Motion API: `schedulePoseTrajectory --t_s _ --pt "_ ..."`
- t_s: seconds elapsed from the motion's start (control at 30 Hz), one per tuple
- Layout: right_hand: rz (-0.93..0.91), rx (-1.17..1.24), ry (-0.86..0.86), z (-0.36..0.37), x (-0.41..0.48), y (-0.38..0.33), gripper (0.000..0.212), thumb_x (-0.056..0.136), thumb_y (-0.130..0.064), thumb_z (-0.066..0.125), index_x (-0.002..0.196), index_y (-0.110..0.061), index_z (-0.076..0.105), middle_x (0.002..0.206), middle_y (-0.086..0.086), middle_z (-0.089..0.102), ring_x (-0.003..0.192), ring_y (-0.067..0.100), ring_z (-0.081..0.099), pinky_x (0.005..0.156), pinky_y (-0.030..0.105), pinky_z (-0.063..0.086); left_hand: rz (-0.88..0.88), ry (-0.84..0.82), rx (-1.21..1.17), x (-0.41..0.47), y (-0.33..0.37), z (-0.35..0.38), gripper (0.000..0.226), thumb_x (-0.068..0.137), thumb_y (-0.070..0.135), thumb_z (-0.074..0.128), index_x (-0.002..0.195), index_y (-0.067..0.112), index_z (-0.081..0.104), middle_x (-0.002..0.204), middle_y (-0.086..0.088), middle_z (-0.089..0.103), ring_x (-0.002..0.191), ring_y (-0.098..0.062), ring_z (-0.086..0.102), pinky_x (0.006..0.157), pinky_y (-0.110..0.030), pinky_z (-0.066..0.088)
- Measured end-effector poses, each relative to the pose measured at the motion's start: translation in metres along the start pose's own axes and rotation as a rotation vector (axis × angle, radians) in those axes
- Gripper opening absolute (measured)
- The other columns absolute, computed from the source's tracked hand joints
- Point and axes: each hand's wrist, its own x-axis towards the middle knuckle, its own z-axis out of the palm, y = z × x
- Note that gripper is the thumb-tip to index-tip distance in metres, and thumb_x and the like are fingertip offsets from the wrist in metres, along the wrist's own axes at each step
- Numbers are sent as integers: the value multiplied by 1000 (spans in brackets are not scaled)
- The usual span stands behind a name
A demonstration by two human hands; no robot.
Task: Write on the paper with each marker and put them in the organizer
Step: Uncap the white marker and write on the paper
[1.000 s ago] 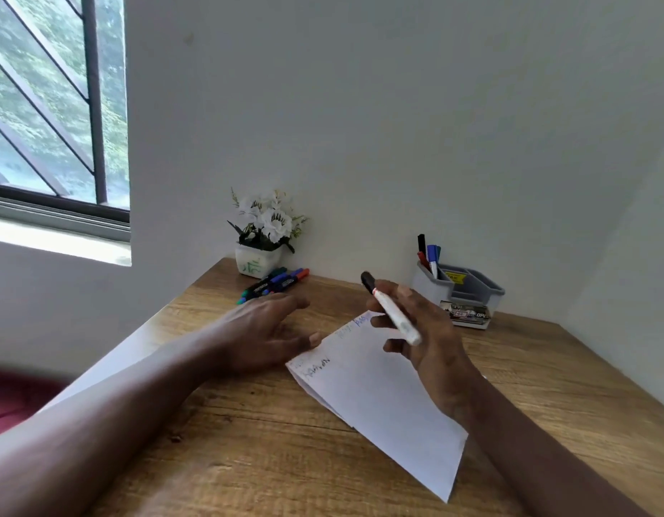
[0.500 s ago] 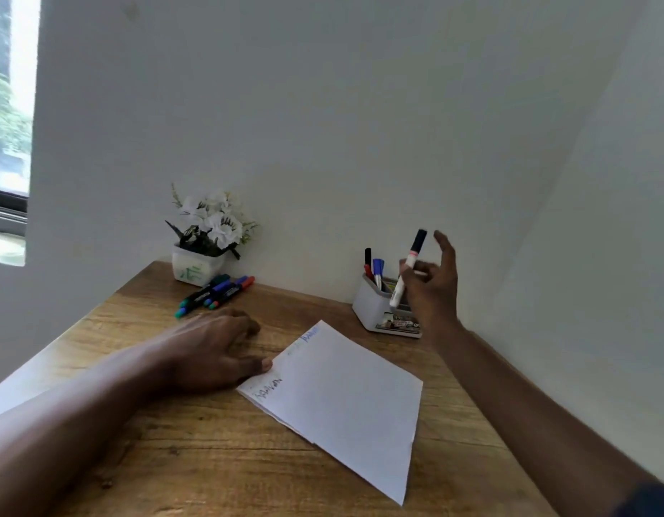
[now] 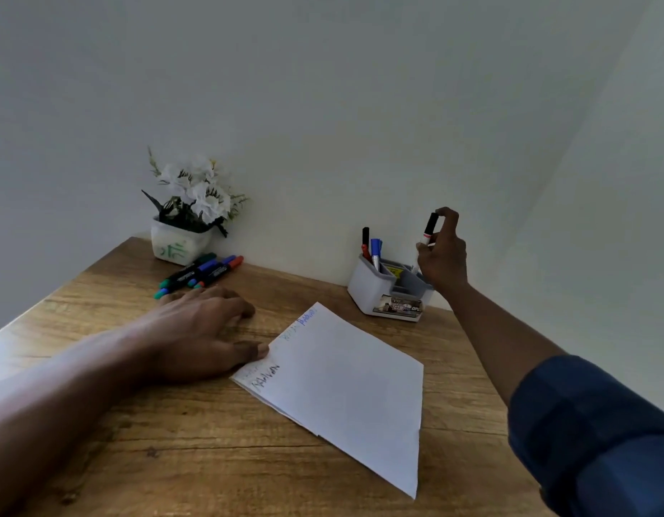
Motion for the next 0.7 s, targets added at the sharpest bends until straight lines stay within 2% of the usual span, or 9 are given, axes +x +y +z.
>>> schedulePoseTrajectory --t_s 0.1,0.17,0.27,0.33,0.47,0.53,0.6,0.7 --pt "-4 -59 -42 9 -3 17 53 89 -1 65 131 -21 40 96 11 69 84 30 67 74 36 51 -2 -1 -3 1 -1 0 73 84 80 47 147 45 39 160 18 30 147 -10 29 122 -41 28" --pt "32 -108 -108 12 -4 26 42 91 -8 65 128 -19 48 95 14 72 87 32 68 74 34 49 -2 -2 -10 1 -1 0 73 83 80 47 147 46 38 160 19 29 148 -10 28 122 -42 27" --pt "87 -120 -215 15 -6 32 51 90 -4 58 139 -19 52 83 13 72 84 31 68 70 29 43 -3 -3 -13 1 -1 1 73 83 81 47 146 46 38 160 19 29 148 -10 27 122 -43 26" --pt "96 -124 -236 12 -5 33 58 88 0 54 143 -21 51 83 12 71 87 32 69 70 29 43 -4 -5 -15 2 -2 1 73 82 81 47 146 47 39 160 19 29 148 -9 27 122 -43 26" --pt "87 -115 -208 1 -7 26 61 91 -6 60 148 -19 44 120 19 66 115 33 62 88 32 44 -6 -17 -21 2 -2 0 74 82 81 47 146 46 38 161 19 28 148 -9 27 122 -43 28" --pt "18 -96 -109 -4 -13 17 59 91 -8 62 146 -19 44 125 15 62 119 31 57 93 36 45 -6 -23 -22 0 0 -2 73 83 80 48 147 46 38 161 18 28 147 -9 28 122 -41 29" --pt "-119 -102 -13 -8 -22 5 56 89 -9 61 141 -22 48 121 8 63 117 28 56 96 44 47 -12 -32 -31 -1 2 -3 74 83 79 49 148 45 38 161 17 28 147 -10 30 121 -40 30" --pt "-357 -93 25 -11 -39 -20 49 87 -7 62 133 -21 55 114 3 64 108 24 58 93 47 48 -26 -41 -29 -3 5 -4 75 84 78 51 150 44 37 163 15 28 147 -12 31 120 -39 31"
